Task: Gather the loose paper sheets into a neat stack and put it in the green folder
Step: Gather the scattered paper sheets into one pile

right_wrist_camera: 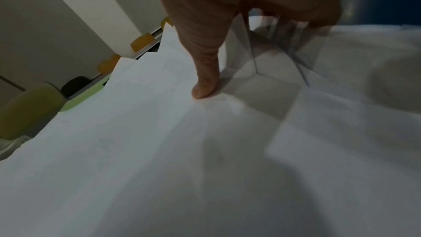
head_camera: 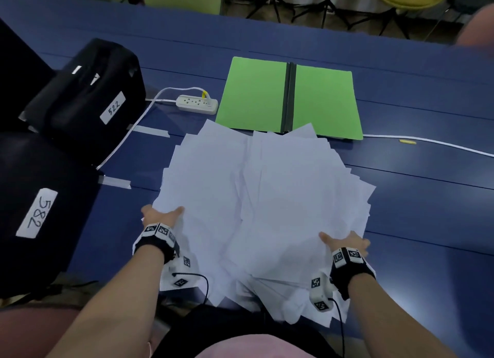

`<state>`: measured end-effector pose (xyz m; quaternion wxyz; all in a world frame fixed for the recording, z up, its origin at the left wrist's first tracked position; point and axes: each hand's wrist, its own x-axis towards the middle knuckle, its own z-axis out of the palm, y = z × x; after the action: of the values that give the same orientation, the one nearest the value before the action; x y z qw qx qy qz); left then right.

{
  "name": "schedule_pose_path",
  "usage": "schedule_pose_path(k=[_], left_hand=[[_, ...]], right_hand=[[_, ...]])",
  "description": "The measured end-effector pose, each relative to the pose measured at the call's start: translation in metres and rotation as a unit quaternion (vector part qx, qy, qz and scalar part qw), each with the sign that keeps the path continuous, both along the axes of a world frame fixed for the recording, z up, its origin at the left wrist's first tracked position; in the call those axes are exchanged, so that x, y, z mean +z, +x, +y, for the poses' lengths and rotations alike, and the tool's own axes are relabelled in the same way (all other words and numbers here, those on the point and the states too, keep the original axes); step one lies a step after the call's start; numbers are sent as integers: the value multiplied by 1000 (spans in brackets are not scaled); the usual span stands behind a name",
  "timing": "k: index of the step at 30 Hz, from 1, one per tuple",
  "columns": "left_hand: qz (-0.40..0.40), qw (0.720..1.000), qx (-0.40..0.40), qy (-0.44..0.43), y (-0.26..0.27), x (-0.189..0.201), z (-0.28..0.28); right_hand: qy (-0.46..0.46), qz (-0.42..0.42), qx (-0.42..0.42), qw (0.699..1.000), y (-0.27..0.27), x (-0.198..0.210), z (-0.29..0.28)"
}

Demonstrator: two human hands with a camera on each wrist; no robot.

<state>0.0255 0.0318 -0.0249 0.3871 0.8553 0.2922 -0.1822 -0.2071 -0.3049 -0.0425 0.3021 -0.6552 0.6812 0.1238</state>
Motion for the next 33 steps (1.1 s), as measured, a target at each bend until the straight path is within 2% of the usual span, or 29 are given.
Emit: schedule_pose_path(k=[3, 6, 9, 12, 14, 16, 18, 21, 25, 29, 33], left_hand=[[1, 993, 19, -113, 2, -11, -3], [25, 982, -25, -187, -2, -15, -4], [-1, 989, -85, -123, 0, -8, -7], [-106, 984, -128, -70, 14, 12, -14], [-151, 975, -138, -83, 24, 30, -21], [-153, 967, -177, -98, 33, 44, -30], [-113, 969, -202, -92, 40, 45, -42], [-54, 986, -153, -48, 41, 39, -55], [-57, 992, -108, 0, 41, 47, -65], [-148, 979, -134, 43, 30, 81, -84], [-266, 947, -178, -6, 11, 128, -100]], right_hand=[[-9, 8, 6, 1000, 0, -3, 1], [-14, 4, 4, 1000, -1, -4, 1], [-15, -7, 6, 1000, -2, -7, 1], [-17, -15, 5, 1000, -4, -10, 2], [-17, -13, 5, 1000, -4, -11, 1], [-14, -14, 2, 1000, -4, -10, 1], [-10, -14, 1, 1000, -4, -10, 2], [-10, -18, 3, 1000, -5, -9, 2], [-8, -23, 9, 1000, -8, -10, 2], [-5, -24, 8, 1000, -9, -8, 1], [4, -30, 20, 999, -10, -10, -2]])
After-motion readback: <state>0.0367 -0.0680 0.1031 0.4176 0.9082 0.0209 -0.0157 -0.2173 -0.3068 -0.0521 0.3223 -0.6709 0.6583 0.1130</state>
